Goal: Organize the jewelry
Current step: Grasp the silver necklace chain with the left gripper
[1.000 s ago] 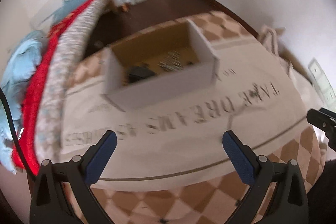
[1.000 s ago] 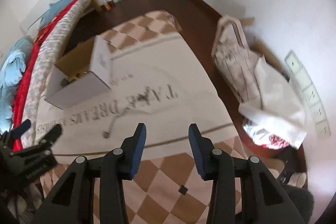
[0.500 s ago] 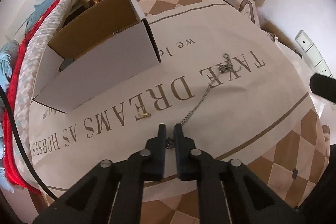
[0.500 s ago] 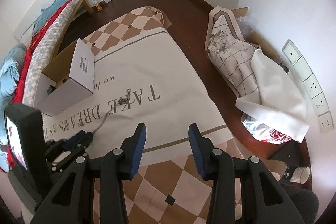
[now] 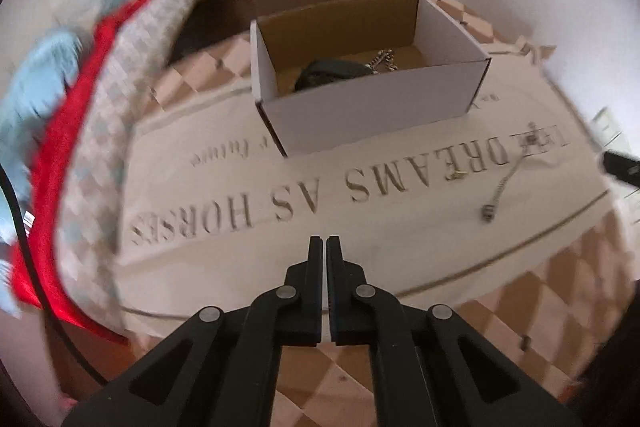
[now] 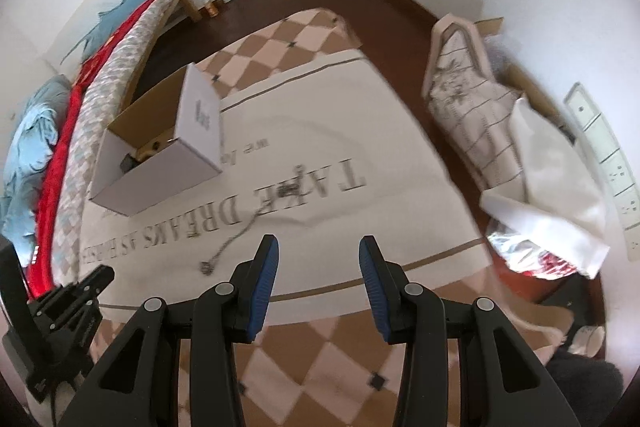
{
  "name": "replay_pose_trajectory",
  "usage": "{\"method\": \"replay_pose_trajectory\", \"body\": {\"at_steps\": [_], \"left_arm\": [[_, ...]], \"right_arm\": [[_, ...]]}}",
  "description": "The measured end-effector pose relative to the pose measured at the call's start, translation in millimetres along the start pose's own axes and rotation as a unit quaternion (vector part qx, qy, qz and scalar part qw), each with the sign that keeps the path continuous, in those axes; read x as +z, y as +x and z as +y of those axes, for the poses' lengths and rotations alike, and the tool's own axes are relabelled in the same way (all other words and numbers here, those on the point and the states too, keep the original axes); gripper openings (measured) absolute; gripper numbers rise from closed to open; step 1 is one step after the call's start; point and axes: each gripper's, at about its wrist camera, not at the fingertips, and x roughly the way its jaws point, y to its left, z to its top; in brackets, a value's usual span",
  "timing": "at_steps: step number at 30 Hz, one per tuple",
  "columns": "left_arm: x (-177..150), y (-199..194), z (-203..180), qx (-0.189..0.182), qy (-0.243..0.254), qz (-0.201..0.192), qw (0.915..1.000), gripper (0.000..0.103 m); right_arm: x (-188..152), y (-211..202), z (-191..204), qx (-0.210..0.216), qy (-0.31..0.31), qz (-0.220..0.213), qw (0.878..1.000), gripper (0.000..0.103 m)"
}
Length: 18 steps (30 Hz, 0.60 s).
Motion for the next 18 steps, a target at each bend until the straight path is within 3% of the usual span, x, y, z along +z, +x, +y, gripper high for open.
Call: {"method": "replay_pose_trajectory", "body": {"at_steps": [3,4,6,7,13,18], "left_arm": [[2.2,4.1,-3.9,-0.073,-0.018,-0.004,0.9971,0.010],[2.7,6.0,-11.0,-0.078,-0.009,-0.006,0.9969,0.014],[5.1,11.0,-34.6,-0.075,0.025,-0.014,0.9967,0.051],[4.8,13.0,-47.5,-0.072,0.044,-0.024,0.9962,0.058],[6.5,29.6,-107.5,-0.031,0.122,-0.043,0.9911,0.060],[8.7,43.6,-129.6,-0.031,0.143,-0.035,0.9887,0.057]], "right_arm": [[-3.8,3.8,6.2,0.004,0.000,0.003,1.000,0.044],[-5.2,4.1,7.0,0.002,-0.002,0.003,1.000,0.044],[-7.7,3.2,4.5,-0.004,-0.001,0.002,1.000,0.044],[-9.0,2.0,1.7,-0.008,0.000,0.001,1.000,0.044],[-9.1,-8.0,-32.2,-0.028,0.032,-0.007,0.999,0.044],[-4.5,-14.4,-50.5,-0.035,0.045,-0.015,0.998,0.044]]}}
